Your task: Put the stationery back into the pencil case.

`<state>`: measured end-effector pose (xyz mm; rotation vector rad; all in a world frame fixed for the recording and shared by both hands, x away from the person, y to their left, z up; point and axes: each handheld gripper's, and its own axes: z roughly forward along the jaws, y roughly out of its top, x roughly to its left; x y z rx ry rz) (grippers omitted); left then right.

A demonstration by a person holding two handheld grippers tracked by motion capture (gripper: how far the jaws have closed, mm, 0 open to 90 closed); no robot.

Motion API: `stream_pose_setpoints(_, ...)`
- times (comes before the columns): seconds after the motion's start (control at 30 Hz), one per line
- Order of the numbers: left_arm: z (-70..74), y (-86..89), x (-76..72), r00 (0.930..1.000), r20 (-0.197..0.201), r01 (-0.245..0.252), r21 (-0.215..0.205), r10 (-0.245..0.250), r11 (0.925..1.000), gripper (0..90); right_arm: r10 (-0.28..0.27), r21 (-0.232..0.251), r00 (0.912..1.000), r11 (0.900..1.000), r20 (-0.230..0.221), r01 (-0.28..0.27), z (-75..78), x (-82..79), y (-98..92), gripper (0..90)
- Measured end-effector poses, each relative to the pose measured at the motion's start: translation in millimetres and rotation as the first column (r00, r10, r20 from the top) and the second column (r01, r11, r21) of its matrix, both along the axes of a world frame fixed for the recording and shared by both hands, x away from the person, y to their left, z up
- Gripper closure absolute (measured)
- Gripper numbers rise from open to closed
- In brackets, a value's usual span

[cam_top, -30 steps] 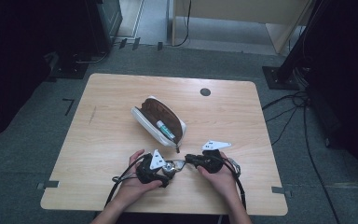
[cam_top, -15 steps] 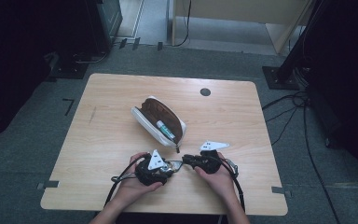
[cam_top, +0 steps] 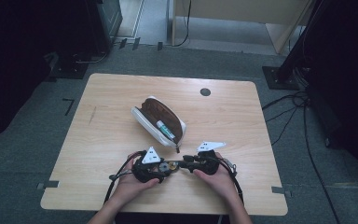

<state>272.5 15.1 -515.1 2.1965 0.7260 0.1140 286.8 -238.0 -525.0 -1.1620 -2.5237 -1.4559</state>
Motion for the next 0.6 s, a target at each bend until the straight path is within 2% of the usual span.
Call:
stream_pose_setpoints(0.2,0.7,4.5,3.9,0.9996,-0.029,0.004,-0.016,-0.004,0.9999,41.9,0.039,-0.030,0.9982,0.999,0.046,-0.038,1.2,-1.2,3.4,60.6)
stream_pose_setpoints(0.37,1.8,8.7,6.7,0.9990,-0.044,-0.006,-0.016,0.005,0.9999,41.9,0.068,-0.035,0.9905,0.997,0.119,-0.064,3.4,-4.1,5.2,59.1)
stream_pose_setpoints(0.43,2.4,9.5,7.3,0.9990,-0.045,-0.005,-0.013,0.004,0.9999,41.9,0.076,-0.036,0.9885,0.997,0.131,-0.072,3.8,-5.2,5.9,59.0)
stream_pose_setpoints(0.47,4.0,11.2,8.3,0.9991,-0.043,-0.007,-0.015,0.007,0.9999,41.9,0.101,-0.053,0.9809,0.994,0.167,-0.093,4.8,-7.7,8.4,58.0)
stream_pose_setpoints(0.53,7.7,15.8,10.5,0.9984,-0.054,-0.020,-0.032,0.018,0.9993,42.0,0.117,-0.060,0.9744,0.992,0.192,-0.107,5.4,-10.0,10.3,57.4)
stream_pose_setpoints(0.6,8.8,17.3,11.3,0.9982,-0.056,-0.021,-0.033,0.019,0.9992,41.9,0.134,-0.073,0.9639,0.990,0.230,-0.120,5.7,-11.9,12.7,57.1)
